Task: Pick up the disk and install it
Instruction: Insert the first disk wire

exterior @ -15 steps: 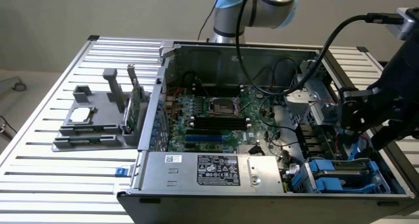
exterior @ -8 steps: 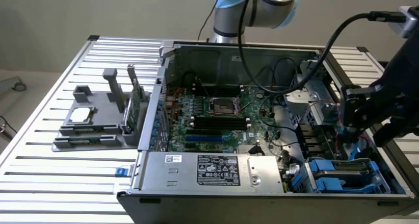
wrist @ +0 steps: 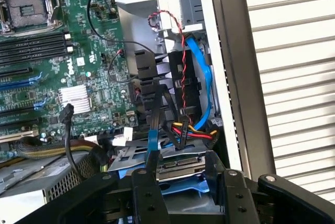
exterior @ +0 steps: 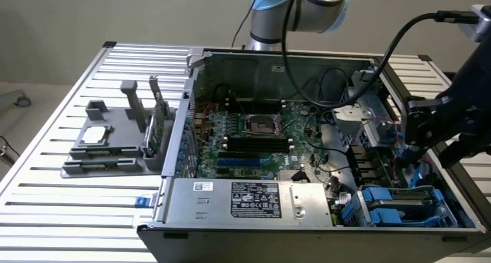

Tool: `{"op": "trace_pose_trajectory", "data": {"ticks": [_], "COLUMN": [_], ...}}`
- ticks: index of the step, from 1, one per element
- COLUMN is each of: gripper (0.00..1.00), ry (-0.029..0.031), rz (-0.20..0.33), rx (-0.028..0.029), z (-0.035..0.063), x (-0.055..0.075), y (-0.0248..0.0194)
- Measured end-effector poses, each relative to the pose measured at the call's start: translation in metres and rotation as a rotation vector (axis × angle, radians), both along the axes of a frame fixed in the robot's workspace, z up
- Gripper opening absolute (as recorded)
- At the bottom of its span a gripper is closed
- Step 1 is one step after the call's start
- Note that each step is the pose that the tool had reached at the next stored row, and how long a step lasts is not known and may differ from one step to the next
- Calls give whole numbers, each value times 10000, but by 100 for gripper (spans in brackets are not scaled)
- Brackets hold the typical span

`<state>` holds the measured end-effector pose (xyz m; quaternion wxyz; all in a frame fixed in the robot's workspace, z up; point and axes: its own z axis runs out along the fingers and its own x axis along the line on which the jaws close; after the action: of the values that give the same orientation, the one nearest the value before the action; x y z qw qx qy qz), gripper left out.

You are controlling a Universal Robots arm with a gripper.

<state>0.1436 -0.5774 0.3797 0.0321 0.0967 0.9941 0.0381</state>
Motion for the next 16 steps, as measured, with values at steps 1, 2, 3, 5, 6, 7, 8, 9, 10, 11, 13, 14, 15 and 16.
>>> {"op": "trace_pose_trajectory", "data": {"ticks": [1, 2, 3, 5, 6, 7, 8, 9, 10, 11, 13, 14, 15, 16], "gripper": [48, 48, 48, 48, 48, 48, 48, 48, 48, 48, 48, 48, 48, 48], "ry": [0, 0, 0, 0, 0, -1, -1, -1, -1, -1, -1, 7, 26, 49], "rz": [-9, -29, -73, -286, -465, -661, -840, -1020, -1200, -1374, -1637, -1709, -1745, -1756], "rx": [14, 21, 23, 19, 22, 22, 22, 21, 21, 21, 21, 16, 7, -7], "z": [0, -3, -9, -26, -40, -54, -68, -82, -97, -111, -130, -139, -145, -149], "x": [10, 18, 22, 23, 24, 24, 24, 24, 24, 24, 24, 24, 23, 23], "y": [1, 2, 2, 1, 1, 2, 1, 1, 1, 1, 2, 1, 0, 0]}}
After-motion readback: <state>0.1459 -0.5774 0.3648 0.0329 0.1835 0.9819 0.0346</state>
